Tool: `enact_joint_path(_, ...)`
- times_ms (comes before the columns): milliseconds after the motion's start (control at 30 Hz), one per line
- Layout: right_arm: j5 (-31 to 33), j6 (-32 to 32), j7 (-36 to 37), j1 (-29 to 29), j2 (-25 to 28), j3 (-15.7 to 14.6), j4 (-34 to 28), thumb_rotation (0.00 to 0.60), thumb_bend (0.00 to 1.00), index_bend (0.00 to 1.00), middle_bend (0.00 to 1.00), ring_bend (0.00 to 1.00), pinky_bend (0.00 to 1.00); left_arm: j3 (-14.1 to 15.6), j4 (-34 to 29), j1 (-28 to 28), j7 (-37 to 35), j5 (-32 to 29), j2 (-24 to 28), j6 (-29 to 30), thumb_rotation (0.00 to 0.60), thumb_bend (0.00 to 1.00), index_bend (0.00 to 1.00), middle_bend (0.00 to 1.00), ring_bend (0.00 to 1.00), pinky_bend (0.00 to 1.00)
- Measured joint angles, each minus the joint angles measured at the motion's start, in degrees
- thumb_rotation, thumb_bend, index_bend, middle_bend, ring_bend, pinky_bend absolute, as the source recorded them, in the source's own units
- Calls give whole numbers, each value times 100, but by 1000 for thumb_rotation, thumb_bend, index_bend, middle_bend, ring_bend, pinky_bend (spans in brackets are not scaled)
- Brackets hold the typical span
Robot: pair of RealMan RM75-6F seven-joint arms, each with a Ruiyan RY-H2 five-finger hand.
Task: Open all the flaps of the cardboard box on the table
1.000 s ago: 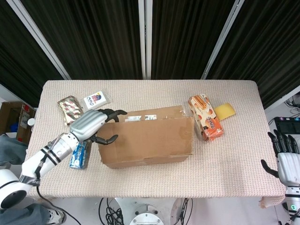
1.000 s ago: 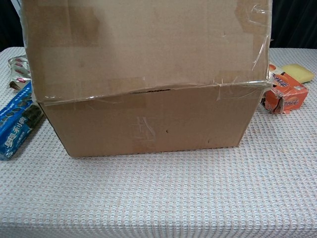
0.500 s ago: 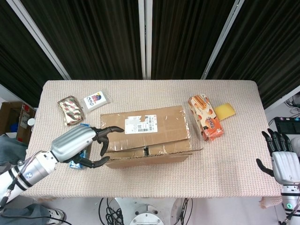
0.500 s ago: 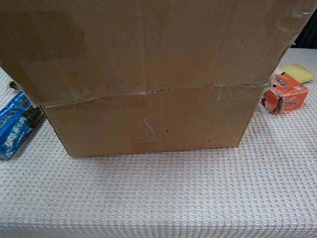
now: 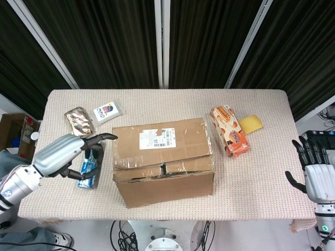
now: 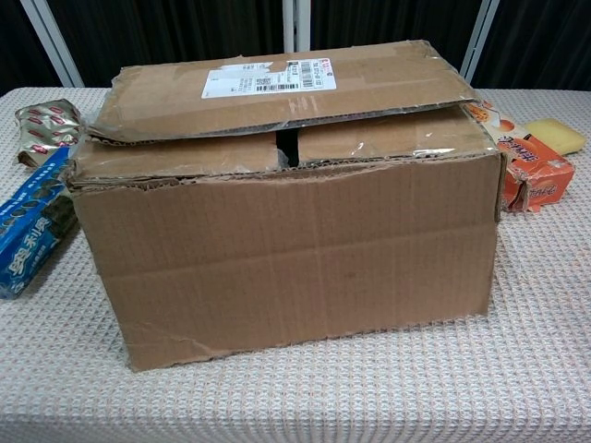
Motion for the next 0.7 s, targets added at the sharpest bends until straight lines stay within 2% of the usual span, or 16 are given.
enact_joint_path(133, -136, -174, -259, 237, 240, 106, -506, 600, 177, 0, 0, 0, 0, 62, 58, 205, 1531, -727, -288, 167, 600, 313, 180, 251, 244, 403)
enact_joint_path(267, -265, -574, -641, 613, 468, 237, -1088, 600, 129, 0, 0, 0, 0, 205, 216, 448, 3318, -1540, -801, 384, 600, 180, 167, 220, 202, 328)
enact_joint_path(400, -379, -1141, -1145, 1111, 638, 403, -1671, 600, 19, 0, 0, 0, 0, 432, 676, 838, 4967, -2260, -1791, 962, 600, 148, 160, 207, 192, 308)
enact_joint_path(533, -396, -1684, -1479, 1525, 683, 512, -2149, 600, 0, 0, 0, 0, 0, 677, 1395, 1300, 5645, -2609, -2842, 1719, 600, 148, 160, 207, 192, 304)
enact_joint_path(700, -296, -2219, -2070, 1972, 491, 597, -2405, 600, 0, 0, 0, 0, 0, 909, 2160, 1824, 5633, -2789, -3496, 2313, 600, 148, 158, 207, 192, 302)
